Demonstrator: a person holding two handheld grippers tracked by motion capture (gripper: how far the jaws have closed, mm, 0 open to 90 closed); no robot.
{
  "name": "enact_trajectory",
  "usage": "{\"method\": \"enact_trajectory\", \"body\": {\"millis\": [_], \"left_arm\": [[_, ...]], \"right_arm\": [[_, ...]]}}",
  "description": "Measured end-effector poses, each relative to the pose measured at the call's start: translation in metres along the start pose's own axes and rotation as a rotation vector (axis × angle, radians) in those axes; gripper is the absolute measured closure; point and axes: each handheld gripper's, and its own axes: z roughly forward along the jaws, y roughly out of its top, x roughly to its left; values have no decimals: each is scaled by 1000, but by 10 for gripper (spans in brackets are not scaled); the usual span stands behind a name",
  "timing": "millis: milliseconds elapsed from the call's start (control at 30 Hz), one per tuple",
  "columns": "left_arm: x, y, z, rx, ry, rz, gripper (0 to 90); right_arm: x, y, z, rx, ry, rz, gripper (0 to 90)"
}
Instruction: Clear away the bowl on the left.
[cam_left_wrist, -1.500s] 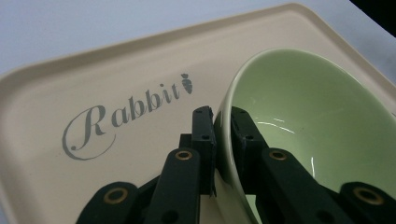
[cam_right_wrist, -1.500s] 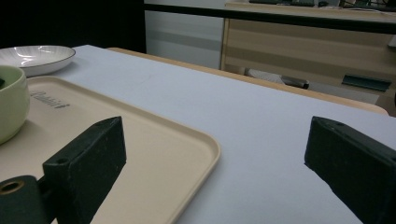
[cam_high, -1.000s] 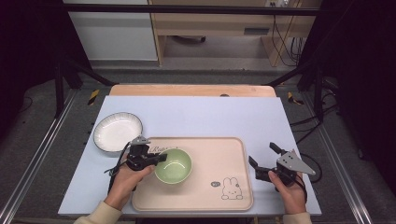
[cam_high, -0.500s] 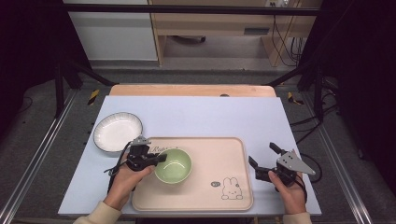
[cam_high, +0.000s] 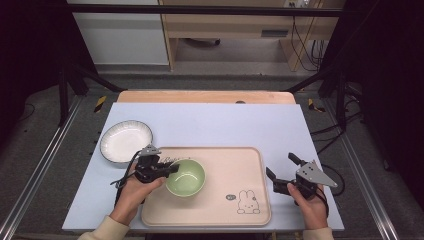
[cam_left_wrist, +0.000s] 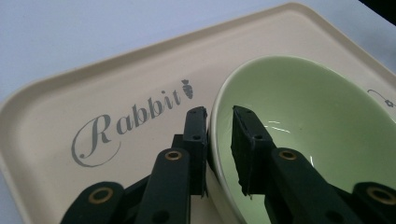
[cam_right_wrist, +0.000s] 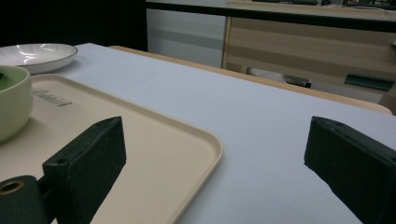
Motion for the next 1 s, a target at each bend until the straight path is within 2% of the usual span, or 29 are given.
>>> {"method": "enact_trajectory", "body": {"millis": [300, 667, 767, 867, 1000], "left_arm": [[0, 2, -2, -34, -9, -9, 661], [-3, 6, -6, -65, -3, 31, 547], [-4, 6, -8, -82, 7, 27, 512], [-4, 7, -11, -103, -2, 18, 468], [-3, 9, -17, -130, -5, 31, 419]], "right_arm": [[0, 0, 0, -1, -1, 2, 55], [-1, 1, -1, -7, -16, 13, 33], [-2, 1, -1, -13, -17, 13, 31], [-2, 1, -1, -13, -18, 14, 32], [-1, 1, -1, -12, -15, 13, 32]]}}
